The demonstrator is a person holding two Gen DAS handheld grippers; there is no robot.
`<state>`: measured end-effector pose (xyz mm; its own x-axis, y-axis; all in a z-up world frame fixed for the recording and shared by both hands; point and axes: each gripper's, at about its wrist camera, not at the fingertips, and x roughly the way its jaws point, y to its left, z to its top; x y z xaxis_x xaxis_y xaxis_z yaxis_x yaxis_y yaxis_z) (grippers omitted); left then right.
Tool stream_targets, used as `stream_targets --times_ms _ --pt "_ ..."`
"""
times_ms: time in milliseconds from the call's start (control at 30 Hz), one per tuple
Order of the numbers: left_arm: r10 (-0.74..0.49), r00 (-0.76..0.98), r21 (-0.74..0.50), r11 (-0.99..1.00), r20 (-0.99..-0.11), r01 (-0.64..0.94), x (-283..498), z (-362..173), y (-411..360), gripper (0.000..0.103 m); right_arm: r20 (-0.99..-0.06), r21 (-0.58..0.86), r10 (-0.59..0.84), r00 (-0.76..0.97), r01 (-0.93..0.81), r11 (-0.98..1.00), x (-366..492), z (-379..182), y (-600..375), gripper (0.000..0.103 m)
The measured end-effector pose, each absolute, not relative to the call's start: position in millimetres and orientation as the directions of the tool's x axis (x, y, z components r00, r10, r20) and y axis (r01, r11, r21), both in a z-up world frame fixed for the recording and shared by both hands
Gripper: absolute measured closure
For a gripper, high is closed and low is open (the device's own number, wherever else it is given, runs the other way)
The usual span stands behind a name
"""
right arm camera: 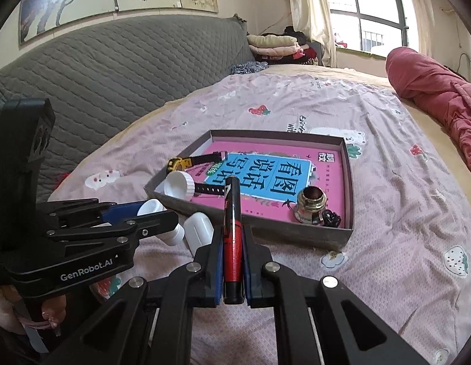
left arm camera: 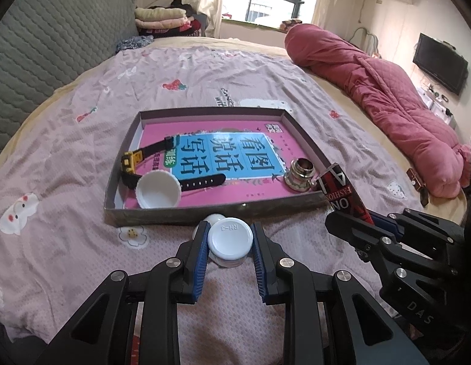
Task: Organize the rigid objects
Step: 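Lift and carry the pill bottle with the left tool while the right tool carries the marker over the tray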
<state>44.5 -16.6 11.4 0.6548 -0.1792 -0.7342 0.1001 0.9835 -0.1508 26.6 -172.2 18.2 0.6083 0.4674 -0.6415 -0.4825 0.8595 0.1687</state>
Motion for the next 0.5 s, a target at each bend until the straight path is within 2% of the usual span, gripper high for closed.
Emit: stream_targets --times_ms 500 --pt "-0.142 0.676 -0.155 0.987 -0.723 0.042 74.0 27.5 -2.2 0.076 -0.580 0.202 0.476 0.661 -0.450 0.870 40.4 36.8 -178.0 0.092"
